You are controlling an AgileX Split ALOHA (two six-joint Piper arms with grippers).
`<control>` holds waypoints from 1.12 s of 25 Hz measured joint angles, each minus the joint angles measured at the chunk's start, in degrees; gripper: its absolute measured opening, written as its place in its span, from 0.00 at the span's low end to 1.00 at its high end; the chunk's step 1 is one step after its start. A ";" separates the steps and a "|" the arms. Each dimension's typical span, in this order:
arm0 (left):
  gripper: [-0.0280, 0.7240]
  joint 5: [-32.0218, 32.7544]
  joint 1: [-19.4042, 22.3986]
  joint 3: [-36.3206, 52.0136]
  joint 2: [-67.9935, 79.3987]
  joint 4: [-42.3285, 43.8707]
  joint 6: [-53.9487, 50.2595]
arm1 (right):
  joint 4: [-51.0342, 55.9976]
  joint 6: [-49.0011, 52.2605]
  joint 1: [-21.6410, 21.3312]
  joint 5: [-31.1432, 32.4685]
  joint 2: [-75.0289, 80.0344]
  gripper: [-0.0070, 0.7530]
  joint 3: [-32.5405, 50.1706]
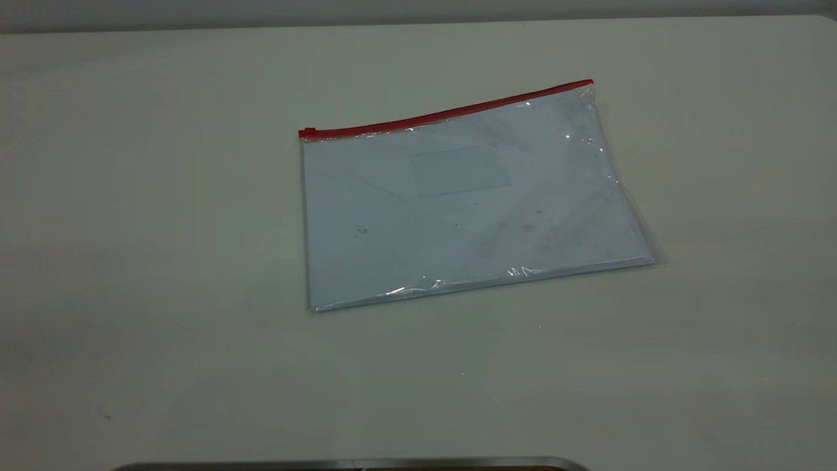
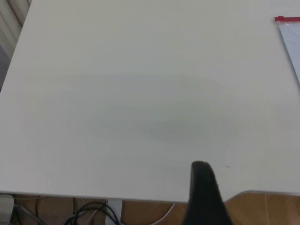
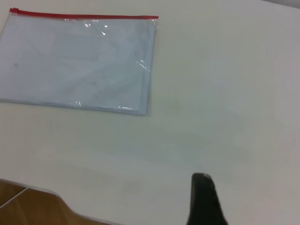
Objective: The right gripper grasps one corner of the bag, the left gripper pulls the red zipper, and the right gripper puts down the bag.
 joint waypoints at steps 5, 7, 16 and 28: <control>0.80 0.00 0.00 0.00 0.00 0.00 0.00 | -1.85 0.38 3.75 -0.02 -2.12 0.70 0.00; 0.80 0.00 0.00 0.00 0.00 -0.05 0.00 | -3.01 1.63 3.79 -0.09 -2.12 0.70 0.00; 0.80 0.05 0.00 0.00 0.00 -0.17 -0.04 | -7.91 7.93 3.79 -0.38 -2.12 0.70 0.00; 0.80 0.05 0.00 0.00 0.00 -0.17 -0.04 | -7.97 8.53 3.79 -0.38 -2.12 0.70 0.00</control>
